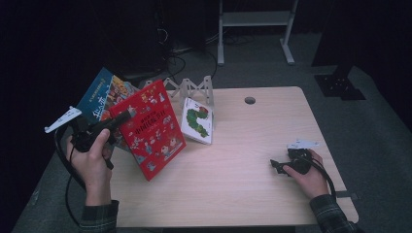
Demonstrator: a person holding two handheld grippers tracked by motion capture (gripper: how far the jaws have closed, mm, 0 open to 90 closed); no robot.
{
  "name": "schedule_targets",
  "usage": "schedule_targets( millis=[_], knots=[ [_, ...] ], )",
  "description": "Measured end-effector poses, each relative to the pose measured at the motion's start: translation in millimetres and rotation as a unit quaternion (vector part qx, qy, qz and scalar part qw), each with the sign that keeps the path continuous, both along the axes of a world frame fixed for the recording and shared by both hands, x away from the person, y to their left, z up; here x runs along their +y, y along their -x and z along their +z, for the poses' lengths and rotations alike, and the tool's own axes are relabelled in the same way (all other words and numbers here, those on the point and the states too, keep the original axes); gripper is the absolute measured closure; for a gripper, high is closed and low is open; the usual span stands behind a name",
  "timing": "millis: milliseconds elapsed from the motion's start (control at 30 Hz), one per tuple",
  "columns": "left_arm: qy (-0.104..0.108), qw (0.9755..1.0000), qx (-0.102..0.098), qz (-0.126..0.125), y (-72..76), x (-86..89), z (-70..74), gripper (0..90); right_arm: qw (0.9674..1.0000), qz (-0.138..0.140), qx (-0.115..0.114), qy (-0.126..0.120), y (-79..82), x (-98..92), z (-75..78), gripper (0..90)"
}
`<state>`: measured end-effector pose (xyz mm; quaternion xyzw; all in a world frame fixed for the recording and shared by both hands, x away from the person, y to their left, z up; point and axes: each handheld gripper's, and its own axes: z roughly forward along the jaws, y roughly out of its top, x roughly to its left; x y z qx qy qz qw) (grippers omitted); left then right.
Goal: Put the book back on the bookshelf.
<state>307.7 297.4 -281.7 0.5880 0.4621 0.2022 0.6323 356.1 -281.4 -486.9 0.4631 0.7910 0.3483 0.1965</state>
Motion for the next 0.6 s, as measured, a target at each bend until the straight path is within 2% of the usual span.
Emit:
schedule_targets(
  millis=[267, 600],
  knots=[
    [-0.02, 0.9993, -0.001, 0.031, -4.6, 0.6, 4.5, 79.7, 1.0, -0.001, 0.0, 0.0, -0.4, -0.1, 0.0, 11.5],
    [-0.023, 0.9984, -0.003, 0.051, -10.7, 2.7, 6.9, 79.7, 1.0, -0.002, 0.0, 0.0, -0.6, -0.2, 0.0, 11.5]
  ],
)
